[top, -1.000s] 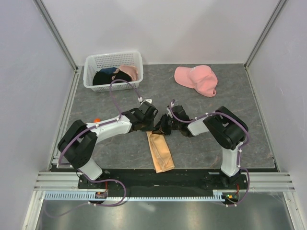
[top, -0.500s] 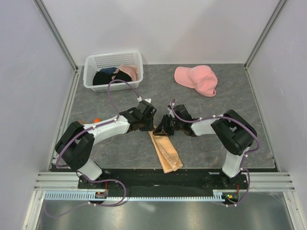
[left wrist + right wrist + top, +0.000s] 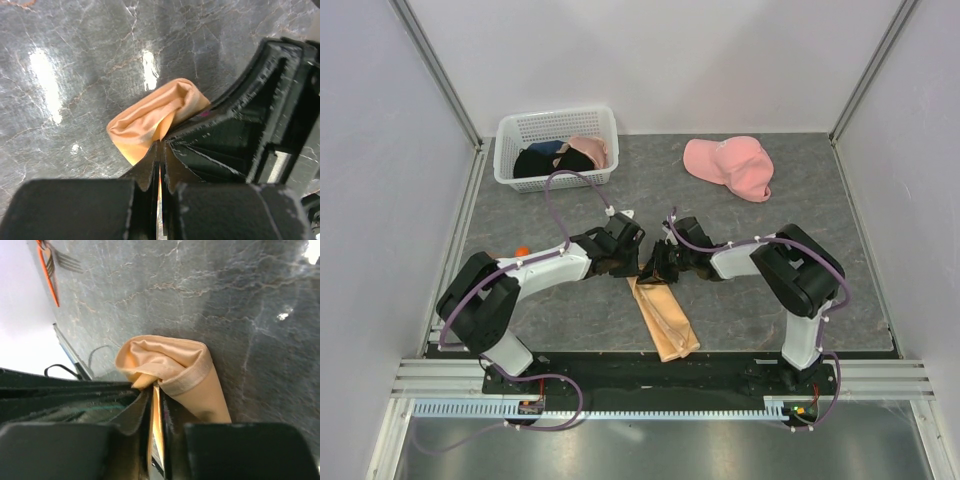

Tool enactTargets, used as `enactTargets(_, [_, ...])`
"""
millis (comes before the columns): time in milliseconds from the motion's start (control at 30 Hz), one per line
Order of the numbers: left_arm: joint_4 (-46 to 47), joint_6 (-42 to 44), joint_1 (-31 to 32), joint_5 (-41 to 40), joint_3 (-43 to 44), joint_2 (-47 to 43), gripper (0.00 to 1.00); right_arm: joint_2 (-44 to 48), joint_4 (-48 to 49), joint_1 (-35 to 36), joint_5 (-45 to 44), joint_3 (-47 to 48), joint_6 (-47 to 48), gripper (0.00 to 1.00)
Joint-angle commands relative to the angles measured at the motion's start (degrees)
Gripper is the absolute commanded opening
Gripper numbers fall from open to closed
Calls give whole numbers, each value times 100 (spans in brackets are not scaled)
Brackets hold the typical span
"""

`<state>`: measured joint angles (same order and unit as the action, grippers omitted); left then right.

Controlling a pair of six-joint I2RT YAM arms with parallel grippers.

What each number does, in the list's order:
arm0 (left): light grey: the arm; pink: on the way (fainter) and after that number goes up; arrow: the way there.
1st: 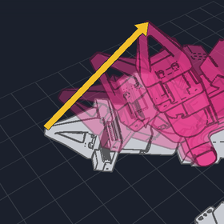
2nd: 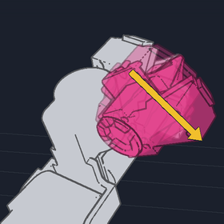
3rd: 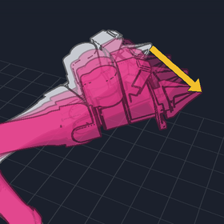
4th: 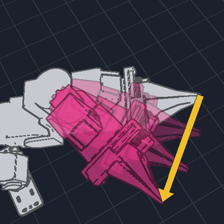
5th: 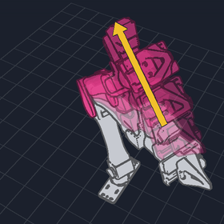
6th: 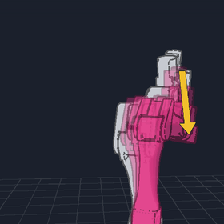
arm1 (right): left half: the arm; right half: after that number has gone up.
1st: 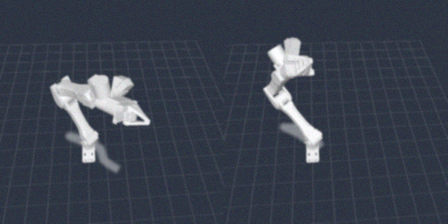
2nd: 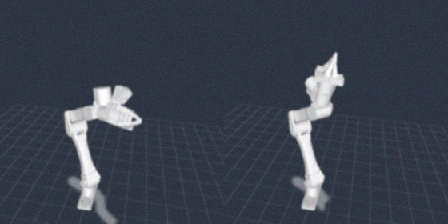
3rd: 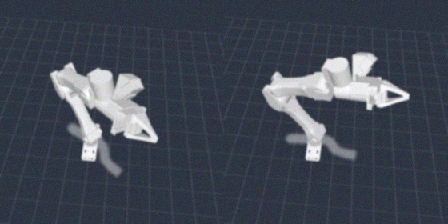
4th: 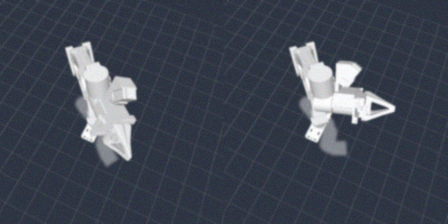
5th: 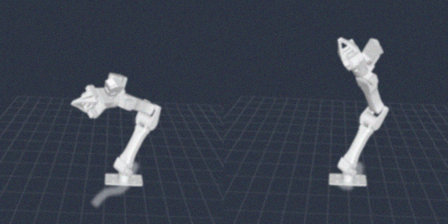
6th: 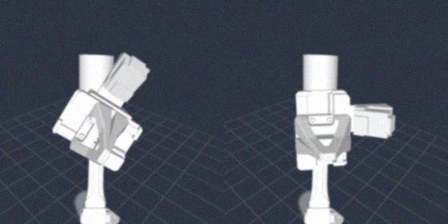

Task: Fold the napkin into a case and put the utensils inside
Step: Grasp the top corner of the smaller rectangle folded napkin from the folded napkin.

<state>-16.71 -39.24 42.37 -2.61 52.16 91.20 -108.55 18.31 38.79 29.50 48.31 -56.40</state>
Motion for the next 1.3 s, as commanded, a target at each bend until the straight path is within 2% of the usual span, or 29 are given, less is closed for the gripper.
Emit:
enactTargets(0, [177,-145,-1,77,-22,82,2,615,-739,24,-137,249,620,31])
enactTargets(233, [116,-57,-1,94,92,197,2,1073,-1584,-11,-252,187,1087,40])
enactTargets(433, [63,-31,-1,85,136,144,2,1406,-1822,-195,-339,-6,1280,40])
enactTargets(700, [62,-101,-1,173,136,30,2,1161,-1585,-275,-340,-138,1430,14])
enactTargets(1000, [308,-435,8,586,66,47,2,467,-733,6,-391,11,940,4])
enactTargets(1267, [502,-681,-1,499,-110,117,2,414,-574,41,-585,126,754,1])
